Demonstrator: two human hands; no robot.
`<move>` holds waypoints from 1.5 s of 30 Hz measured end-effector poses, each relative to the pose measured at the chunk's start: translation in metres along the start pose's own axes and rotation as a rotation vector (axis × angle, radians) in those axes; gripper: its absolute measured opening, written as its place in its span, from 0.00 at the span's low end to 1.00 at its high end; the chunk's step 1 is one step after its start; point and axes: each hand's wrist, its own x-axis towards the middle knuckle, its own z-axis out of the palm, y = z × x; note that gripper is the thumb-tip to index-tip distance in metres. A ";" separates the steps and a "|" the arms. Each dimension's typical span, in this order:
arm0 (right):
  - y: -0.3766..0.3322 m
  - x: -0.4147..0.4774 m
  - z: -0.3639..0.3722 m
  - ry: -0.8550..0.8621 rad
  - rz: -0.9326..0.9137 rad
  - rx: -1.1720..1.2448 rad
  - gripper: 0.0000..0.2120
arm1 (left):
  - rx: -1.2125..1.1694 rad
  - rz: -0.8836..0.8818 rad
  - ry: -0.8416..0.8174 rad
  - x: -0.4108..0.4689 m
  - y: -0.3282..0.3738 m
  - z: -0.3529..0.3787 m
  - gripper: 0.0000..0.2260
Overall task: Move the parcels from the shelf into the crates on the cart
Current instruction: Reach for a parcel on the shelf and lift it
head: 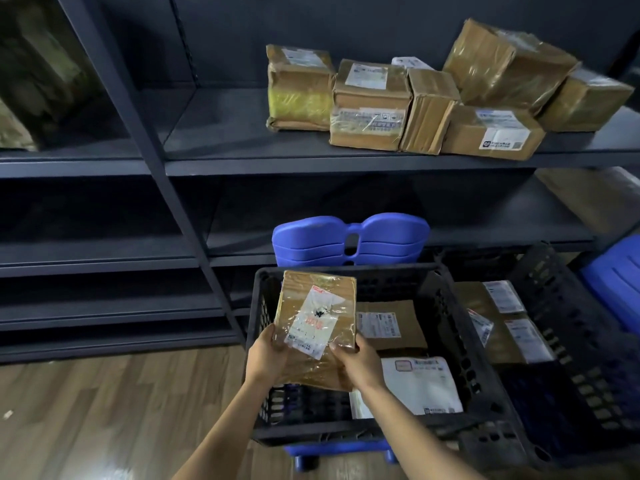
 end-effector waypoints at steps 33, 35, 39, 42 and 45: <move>0.072 0.104 0.055 -0.125 -0.016 -0.171 0.36 | -0.153 -0.110 0.041 0.065 -0.066 0.078 0.12; 0.071 0.099 0.053 -0.125 -0.073 -0.316 0.39 | -0.093 -0.004 0.008 0.059 -0.068 0.078 0.25; 0.070 0.084 0.047 -0.112 -0.397 -0.804 0.34 | 0.476 0.225 -0.042 0.042 -0.061 0.082 0.33; 0.076 0.076 0.048 -0.207 -0.596 -1.098 0.31 | 0.851 0.283 -0.216 0.035 -0.059 0.088 0.30; 0.081 0.074 0.052 -0.243 -0.631 -1.254 0.29 | 0.952 0.290 -0.369 0.037 -0.064 0.087 0.28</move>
